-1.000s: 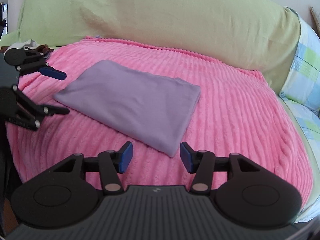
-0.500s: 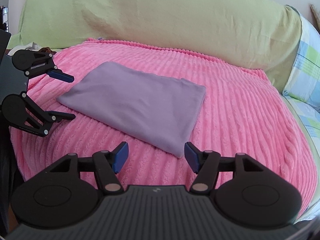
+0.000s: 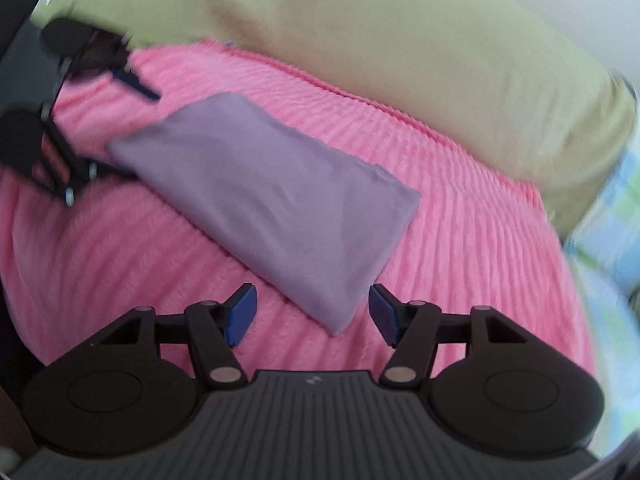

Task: Fold clothes
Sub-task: 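Grasp the folded lilac top's end with the left gripper while the right gripper grasps it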

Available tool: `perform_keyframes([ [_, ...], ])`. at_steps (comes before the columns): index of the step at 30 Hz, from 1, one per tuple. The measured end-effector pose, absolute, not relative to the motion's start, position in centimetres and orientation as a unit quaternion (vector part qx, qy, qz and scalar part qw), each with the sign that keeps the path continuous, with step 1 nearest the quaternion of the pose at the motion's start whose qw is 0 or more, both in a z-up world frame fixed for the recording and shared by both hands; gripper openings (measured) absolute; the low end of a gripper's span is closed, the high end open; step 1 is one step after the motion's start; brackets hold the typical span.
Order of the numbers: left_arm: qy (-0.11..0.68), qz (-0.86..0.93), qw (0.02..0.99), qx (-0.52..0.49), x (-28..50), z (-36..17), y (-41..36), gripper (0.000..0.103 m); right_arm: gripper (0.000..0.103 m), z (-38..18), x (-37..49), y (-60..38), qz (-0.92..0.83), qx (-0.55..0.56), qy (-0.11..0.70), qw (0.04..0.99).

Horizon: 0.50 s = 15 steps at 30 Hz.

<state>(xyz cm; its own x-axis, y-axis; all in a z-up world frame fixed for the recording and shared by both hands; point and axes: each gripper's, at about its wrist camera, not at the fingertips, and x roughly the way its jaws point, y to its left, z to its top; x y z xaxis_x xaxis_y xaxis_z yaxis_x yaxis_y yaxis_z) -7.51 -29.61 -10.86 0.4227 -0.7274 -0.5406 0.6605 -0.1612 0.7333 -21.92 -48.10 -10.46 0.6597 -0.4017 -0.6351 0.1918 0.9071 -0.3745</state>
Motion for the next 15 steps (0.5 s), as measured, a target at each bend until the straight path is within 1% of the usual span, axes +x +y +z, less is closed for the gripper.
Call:
perform_keyframes([
  [5, -0.051, -0.531, 0.635, 0.558, -7.6, -11.4, -29.9, 0.072, 0.057, -12.3, -20.9, -46.5, -0.129, -0.281, 0.395, 0.865],
  [9, -0.054, -0.531, 0.634, 0.56, -7.6, -11.7, -30.3, 0.072, 0.057, -13.4, -20.4, -45.5, -0.105, -0.354, 0.402, 0.838],
  [13, -0.054, -0.533, 0.636, 0.556, -7.5, -11.7, -30.3, 0.07, 0.056, -13.8, -19.9, -45.2, -0.096, -0.396, 0.397, 0.822],
  [15, -0.055, -0.533, 0.636, 0.554, -7.5, -11.8, -30.2, 0.068, 0.05, -13.8, -19.6, -45.5, -0.099, -0.403, 0.396, 0.819],
])
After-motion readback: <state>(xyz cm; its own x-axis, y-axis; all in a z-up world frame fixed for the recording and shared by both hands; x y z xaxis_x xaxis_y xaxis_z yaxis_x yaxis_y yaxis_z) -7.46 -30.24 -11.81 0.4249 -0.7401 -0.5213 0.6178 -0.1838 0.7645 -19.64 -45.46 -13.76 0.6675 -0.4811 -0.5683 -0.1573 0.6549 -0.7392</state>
